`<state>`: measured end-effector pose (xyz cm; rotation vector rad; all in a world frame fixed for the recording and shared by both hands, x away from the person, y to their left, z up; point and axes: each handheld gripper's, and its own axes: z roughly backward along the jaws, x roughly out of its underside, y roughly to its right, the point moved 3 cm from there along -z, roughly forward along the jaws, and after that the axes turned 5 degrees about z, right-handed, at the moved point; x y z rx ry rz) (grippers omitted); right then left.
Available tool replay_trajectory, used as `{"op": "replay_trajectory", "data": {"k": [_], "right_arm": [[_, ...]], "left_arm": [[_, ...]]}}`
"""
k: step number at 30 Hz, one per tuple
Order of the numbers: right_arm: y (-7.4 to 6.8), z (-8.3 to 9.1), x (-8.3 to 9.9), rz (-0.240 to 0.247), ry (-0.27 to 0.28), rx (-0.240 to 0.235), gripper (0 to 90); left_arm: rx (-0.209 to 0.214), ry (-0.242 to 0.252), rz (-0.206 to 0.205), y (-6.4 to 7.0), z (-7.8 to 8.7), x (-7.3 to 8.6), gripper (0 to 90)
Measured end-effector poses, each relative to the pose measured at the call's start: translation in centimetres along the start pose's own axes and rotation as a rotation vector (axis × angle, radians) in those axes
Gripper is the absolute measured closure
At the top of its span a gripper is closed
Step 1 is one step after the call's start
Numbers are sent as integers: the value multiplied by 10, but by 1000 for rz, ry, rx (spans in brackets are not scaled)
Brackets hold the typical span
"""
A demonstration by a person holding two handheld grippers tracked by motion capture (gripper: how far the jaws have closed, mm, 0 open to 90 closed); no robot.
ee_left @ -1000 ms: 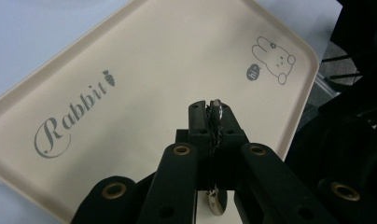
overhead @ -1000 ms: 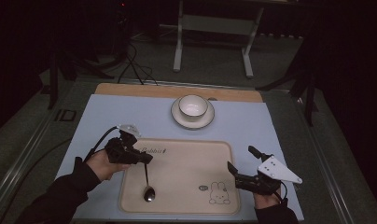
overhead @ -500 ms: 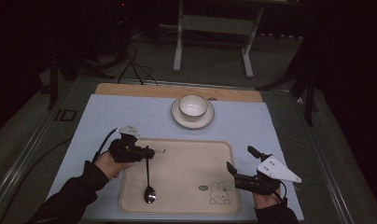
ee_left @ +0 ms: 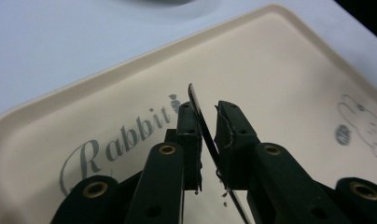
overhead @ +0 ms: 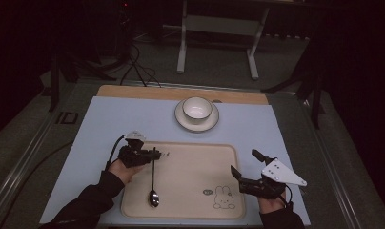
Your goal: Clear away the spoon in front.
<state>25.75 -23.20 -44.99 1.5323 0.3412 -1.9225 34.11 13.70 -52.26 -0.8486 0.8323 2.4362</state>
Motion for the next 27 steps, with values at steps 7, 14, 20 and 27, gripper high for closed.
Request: {"op": "replay_trajectory", "data": {"k": [7,14,20,27], "right_arm": [[0,0,0,0,0,-3,119],[0,0,0,-3,2,-8,119],[0,0,0,-1,1,-11,122],[0,0,0,-2,0,-14,122]], "left_arm": [[-41,-2,48,-3,-16,6,790],[-120,-25,73,-6,-32,11,773],[-167,-17,62,-4,-33,10,744],[-219,-9,57,-6,-32,9,712]]}}
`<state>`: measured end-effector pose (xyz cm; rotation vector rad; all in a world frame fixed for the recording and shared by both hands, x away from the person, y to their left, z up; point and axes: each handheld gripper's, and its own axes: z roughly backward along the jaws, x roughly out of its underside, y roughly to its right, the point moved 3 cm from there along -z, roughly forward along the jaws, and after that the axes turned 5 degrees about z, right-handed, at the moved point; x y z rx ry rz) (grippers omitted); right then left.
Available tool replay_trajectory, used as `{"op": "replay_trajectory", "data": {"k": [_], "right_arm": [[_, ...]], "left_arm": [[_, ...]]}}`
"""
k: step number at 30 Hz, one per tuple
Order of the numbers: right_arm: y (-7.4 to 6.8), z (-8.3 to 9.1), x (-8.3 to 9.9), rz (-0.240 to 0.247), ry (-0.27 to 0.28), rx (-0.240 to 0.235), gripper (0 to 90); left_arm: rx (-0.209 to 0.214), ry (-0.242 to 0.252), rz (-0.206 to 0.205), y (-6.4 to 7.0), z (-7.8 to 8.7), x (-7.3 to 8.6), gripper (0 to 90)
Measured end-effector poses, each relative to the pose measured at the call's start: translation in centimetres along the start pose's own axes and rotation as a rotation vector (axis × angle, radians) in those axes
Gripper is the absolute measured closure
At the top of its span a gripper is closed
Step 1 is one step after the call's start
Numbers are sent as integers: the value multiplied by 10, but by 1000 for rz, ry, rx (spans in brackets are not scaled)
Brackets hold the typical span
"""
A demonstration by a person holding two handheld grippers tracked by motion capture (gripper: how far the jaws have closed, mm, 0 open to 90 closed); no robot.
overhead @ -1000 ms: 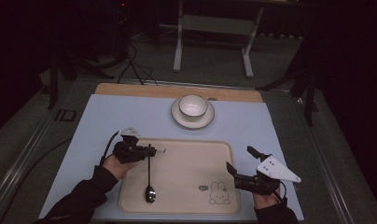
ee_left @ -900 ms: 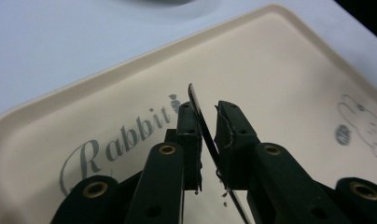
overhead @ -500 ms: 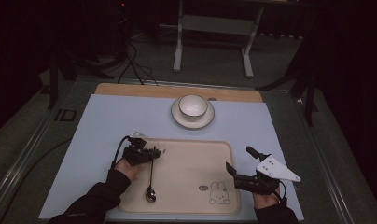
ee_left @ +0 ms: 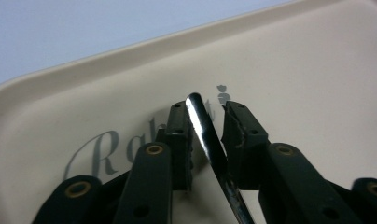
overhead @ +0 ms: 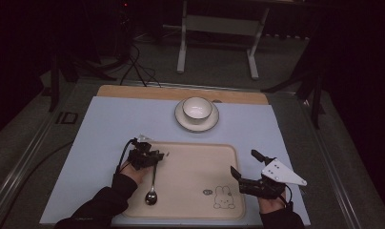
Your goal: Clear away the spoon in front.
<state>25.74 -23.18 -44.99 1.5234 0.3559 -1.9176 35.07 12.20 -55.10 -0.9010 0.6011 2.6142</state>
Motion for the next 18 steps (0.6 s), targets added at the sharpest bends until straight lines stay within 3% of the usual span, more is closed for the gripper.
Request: {"op": "replay_trajectory", "data": {"k": [5,18], "right_arm": [[0,-1,0,-3,-2,-4,122],[0,-1,0,-3,-1,-5,122]], "left_arm": [[-54,2,4,-4,3,-2,713],[-3,20,-13,6,12,-5,744]]}}
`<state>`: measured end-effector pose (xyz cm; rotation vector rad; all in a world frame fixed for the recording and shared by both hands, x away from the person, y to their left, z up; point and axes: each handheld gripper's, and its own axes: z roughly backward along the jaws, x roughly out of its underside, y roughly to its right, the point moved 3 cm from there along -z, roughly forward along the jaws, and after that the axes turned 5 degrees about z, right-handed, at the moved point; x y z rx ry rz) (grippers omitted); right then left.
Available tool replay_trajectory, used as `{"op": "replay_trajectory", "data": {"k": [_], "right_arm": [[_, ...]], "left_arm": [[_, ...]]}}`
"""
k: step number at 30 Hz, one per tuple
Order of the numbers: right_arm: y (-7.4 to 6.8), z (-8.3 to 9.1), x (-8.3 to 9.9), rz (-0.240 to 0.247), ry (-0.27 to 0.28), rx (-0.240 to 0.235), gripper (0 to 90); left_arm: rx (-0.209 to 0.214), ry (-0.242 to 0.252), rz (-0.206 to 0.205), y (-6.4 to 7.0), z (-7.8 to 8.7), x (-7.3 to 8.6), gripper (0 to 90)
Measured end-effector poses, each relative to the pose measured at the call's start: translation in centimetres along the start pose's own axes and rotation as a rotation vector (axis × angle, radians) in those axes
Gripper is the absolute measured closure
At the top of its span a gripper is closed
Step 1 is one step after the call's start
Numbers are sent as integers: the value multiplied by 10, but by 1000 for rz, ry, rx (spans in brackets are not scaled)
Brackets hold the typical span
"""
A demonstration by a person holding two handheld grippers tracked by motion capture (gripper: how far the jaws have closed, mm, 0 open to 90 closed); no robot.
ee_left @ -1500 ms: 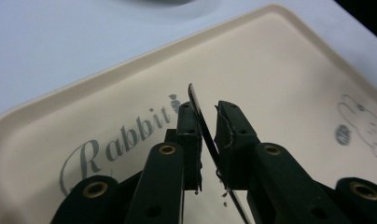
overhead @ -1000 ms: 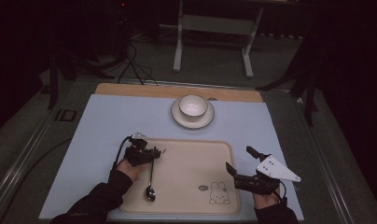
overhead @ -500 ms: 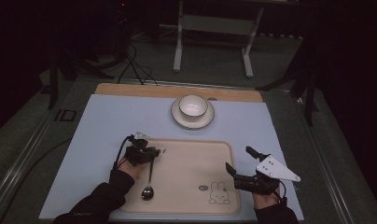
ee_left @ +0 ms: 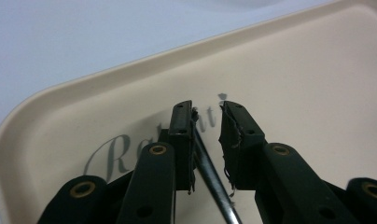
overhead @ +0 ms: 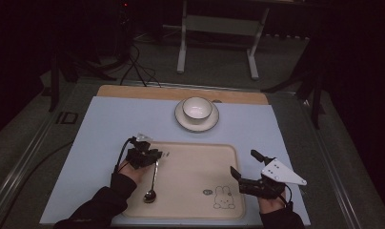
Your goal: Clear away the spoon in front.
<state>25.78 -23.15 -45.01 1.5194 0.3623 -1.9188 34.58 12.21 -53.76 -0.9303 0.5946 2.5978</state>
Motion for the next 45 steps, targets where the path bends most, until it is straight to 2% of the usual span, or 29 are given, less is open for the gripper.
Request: {"op": "replay_trajectory", "data": {"k": [2,3,6,7,8,9,13,14,15,17,18,19,20,22,26,28,29,37,45], "right_arm": [[0,0,0,0,0,2,122],[0,0,0,0,1,2,122],[1,0,0,-1,-2,2,122],[1,0,0,-1,-2,2,122],[1,0,1,-1,-2,2,122],[1,0,1,-1,-2,2,122],[0,-1,0,-2,-3,2,122],[0,-1,0,0,-4,1,122],[0,-1,0,0,-4,0,122],[0,-1,0,-1,-4,0,122],[0,-1,0,-1,-4,0,122],[0,-1,0,-2,-3,0,122],[0,-1,0,-3,-4,0,122],[0,-1,0,-4,-4,-1,122],[0,-1,0,-3,-4,-2,122],[1,-1,1,-4,-3,-2,122],[1,-1,1,-4,-3,-3,122],[1,-2,1,-7,-3,-2,122],[0,-2,0,2,-4,-6,122]], "left_arm": [[21,12,2,2,3,-1,729],[50,22,-6,4,7,-2,674],[80,34,-35,9,15,-4,590],[80,34,-35,9,15,-4,561],[88,43,-67,13,20,-5,525],[88,43,-67,13,20,-5,482],[99,79,-113,22,28,-4,259],[103,77,-139,26,32,-3,198],[103,77,-139,26,32,-3,137],[97,91,-153,28,36,-3,125],[120,104,-153,28,38,-4,123],[131,108,-157,28,40,-4,99],[131,106,-158,28,42,-5,19],[144,117,-155,26,45,-7,13],[137,146,-146,21,51,-9,7],[154,161,-134,15,57,-10,7],[175,169,-127,11,60,-10,7],[233,206,-98,7,74,-4,8],[242,246,-106,8,91,8,8]]}}
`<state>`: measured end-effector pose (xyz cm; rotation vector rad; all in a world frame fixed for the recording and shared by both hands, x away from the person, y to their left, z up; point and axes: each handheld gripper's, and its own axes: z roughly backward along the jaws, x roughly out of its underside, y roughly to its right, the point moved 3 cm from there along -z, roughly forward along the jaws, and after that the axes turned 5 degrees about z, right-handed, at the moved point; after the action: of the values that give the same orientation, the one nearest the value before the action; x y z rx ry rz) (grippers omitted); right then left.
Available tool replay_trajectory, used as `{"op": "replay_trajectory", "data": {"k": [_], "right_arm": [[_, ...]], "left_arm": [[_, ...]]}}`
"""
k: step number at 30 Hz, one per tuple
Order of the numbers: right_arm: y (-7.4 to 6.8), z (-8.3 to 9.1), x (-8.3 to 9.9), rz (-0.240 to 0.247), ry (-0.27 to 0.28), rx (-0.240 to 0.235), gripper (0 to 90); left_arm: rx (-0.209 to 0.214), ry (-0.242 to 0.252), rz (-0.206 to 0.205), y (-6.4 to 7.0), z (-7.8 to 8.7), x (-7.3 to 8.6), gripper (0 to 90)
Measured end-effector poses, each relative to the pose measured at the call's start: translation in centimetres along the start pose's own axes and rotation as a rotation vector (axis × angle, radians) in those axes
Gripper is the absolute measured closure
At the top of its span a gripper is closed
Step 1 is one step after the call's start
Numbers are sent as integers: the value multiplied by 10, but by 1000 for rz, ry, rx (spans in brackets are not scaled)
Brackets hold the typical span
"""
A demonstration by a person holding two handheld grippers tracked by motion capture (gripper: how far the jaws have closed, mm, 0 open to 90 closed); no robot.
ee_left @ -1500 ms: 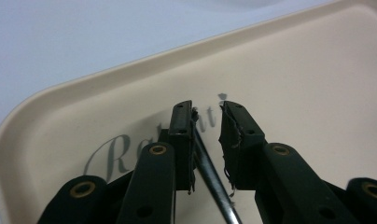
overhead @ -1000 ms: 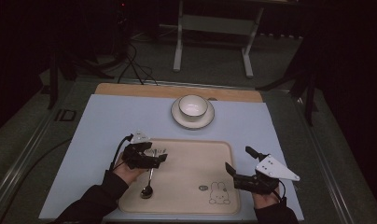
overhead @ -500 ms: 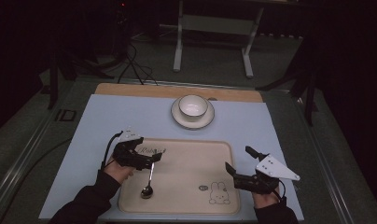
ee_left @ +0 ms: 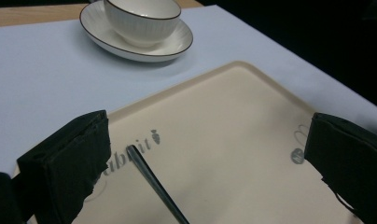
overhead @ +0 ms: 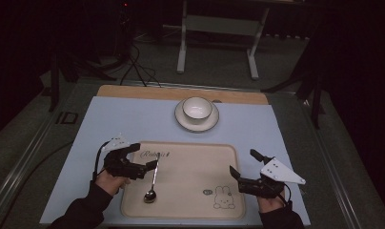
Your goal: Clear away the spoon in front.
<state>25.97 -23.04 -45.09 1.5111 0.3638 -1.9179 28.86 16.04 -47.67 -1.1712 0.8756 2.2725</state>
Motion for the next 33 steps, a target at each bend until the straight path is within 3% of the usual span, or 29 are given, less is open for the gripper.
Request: {"op": "replay_trajectory", "data": {"k": [9,19,24,33], "right_arm": [[0,0,0,1,2,-1,122],[1,1,0,-1,3,5,122],[1,1,0,2,5,5,122],[1,2,0,9,3,5,122]], "left_arm": [[-19,28,-12,-2,20,9,8],[-28,3,-28,-4,24,24,8],[-40,30,-31,-6,29,32,8],[-27,23,-29,-7,24,38,8]]}}
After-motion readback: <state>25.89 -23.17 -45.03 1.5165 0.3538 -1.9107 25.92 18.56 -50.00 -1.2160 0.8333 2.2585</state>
